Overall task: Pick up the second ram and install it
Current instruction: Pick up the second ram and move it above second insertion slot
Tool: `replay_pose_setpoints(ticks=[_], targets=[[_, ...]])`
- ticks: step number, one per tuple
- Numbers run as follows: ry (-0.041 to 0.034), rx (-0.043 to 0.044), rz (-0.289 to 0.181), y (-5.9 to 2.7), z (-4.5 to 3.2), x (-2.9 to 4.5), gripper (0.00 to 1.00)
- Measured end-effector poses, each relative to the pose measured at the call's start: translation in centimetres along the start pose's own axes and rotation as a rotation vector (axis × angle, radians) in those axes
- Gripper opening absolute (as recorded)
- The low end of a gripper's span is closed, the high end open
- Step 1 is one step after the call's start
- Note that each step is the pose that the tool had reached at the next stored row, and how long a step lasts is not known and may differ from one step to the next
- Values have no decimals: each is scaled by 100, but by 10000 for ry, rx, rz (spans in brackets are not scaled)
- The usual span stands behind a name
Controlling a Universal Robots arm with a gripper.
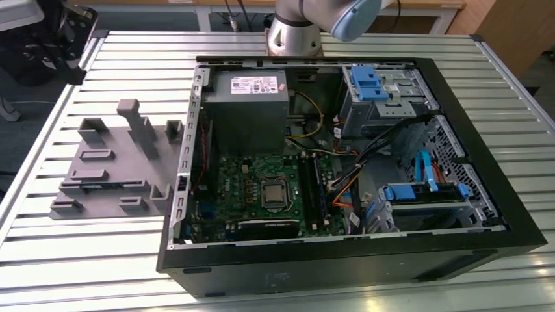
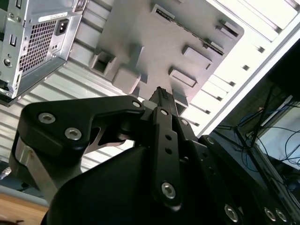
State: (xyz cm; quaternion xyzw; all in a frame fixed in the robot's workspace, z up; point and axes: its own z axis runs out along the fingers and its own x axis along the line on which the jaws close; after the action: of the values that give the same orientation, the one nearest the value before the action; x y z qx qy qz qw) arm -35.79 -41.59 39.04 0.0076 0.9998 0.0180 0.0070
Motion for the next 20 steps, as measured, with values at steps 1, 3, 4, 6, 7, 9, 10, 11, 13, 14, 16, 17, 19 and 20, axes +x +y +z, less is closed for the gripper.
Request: replay_pose_setpoints(ticks=[1,3,4,6,7,9,10,11,13,14,16,17,19,20], targets=[[-1,-1,-16,-6,1,16,11],[2,0,-51,-24,-1,36,11],[4,0,-80,-32,-1,39,11],[7,-3,-216,-39,0,39,11],[11,-5,-316,-39,0,39,11],[20,-7,-560,-41,0,39,11],[24,-9,-673,-41,0,39,11],[26,-9,-727,-41,0,40,11],[26,-10,-743,-41,1,39,11],[26,-10,-746,-41,1,39,11],[27,-10,-752,-41,0,39,11],[27,-10,-755,-41,0,39,11],[27,-11,-764,-41,1,39,11],[28,-11,-770,-41,0,39,11]])
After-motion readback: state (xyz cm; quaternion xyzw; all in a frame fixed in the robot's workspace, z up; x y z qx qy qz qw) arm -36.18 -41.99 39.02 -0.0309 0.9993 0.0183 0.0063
